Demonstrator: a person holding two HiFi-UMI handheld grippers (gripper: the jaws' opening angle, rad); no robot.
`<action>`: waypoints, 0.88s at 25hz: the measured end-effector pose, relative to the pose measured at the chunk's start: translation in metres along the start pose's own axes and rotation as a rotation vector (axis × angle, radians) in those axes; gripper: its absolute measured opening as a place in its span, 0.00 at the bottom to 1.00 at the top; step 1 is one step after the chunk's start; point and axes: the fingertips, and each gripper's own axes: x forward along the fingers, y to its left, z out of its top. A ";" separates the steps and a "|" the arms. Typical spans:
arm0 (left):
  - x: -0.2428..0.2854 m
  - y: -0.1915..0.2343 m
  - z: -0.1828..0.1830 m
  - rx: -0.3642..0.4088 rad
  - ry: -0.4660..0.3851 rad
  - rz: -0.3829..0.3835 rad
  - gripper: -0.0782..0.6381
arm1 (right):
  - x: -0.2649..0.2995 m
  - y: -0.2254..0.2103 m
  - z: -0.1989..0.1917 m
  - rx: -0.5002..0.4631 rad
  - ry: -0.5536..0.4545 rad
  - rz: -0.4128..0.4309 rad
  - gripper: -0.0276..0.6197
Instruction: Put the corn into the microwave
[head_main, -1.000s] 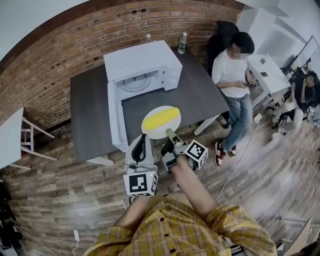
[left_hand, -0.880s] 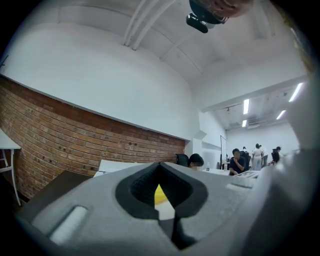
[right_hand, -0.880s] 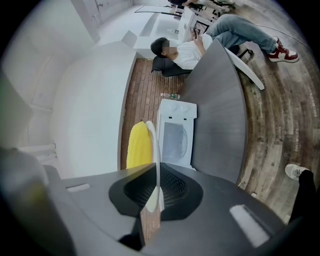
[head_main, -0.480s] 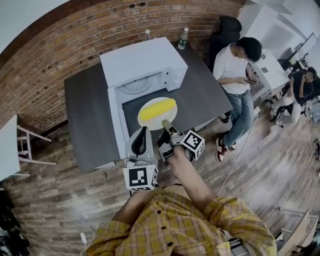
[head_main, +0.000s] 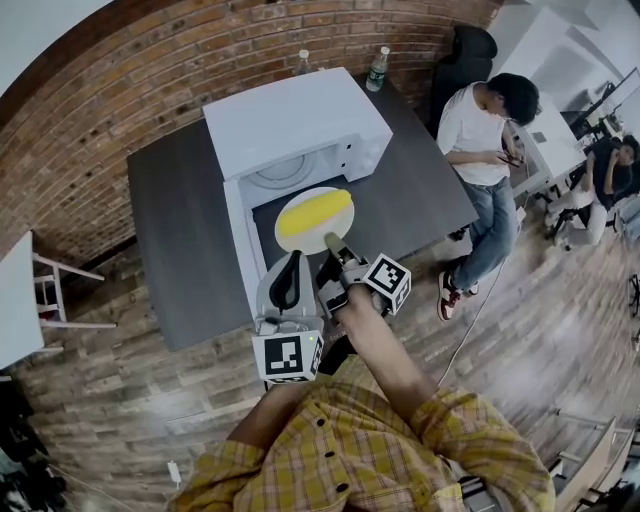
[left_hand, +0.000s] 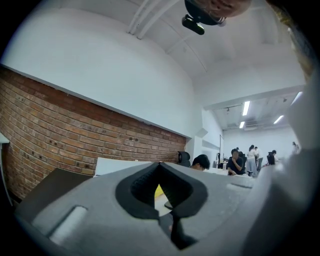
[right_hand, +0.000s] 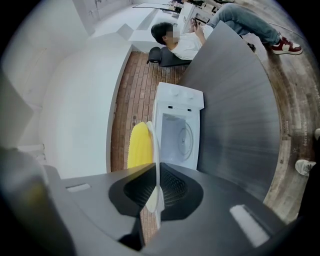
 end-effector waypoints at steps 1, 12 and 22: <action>0.003 0.001 -0.001 -0.001 0.005 0.000 0.10 | 0.003 -0.002 0.001 0.004 -0.001 -0.004 0.08; 0.046 0.019 -0.017 0.016 0.027 0.077 0.10 | 0.051 -0.020 0.019 0.006 0.063 -0.033 0.08; 0.083 0.034 -0.035 0.012 0.049 0.154 0.10 | 0.097 -0.040 0.042 0.027 0.101 -0.042 0.08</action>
